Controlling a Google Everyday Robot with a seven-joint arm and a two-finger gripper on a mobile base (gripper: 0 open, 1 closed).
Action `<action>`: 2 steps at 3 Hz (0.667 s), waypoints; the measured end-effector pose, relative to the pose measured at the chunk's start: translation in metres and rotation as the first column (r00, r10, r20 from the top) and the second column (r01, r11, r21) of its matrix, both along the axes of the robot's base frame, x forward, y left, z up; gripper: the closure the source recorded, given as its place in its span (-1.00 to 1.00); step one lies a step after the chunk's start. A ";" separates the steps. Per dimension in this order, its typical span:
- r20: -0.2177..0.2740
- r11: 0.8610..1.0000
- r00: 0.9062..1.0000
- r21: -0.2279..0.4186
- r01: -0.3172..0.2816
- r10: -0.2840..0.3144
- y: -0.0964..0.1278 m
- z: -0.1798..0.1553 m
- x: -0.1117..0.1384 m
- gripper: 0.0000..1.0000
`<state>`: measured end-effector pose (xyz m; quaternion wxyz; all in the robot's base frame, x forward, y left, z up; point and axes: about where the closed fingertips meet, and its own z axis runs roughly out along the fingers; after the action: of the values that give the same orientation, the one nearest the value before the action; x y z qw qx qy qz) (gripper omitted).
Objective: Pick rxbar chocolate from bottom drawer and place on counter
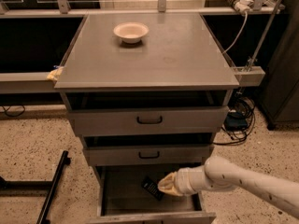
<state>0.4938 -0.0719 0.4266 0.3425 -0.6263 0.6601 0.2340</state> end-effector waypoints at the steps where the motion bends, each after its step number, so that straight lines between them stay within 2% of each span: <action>1: -0.038 1.000 0.999 0.012 -0.016 0.016 -0.004 -0.078 0.004 1.00; 2: -0.061 0.999 0.998 0.029 -0.025 0.027 0.000 -0.126 0.006 1.00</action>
Offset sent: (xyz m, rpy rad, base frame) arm 0.0102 -0.0011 -0.1831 0.0437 0.0858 0.0328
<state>0.4993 -0.0724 0.3002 0.3276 -0.6225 0.6587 0.2670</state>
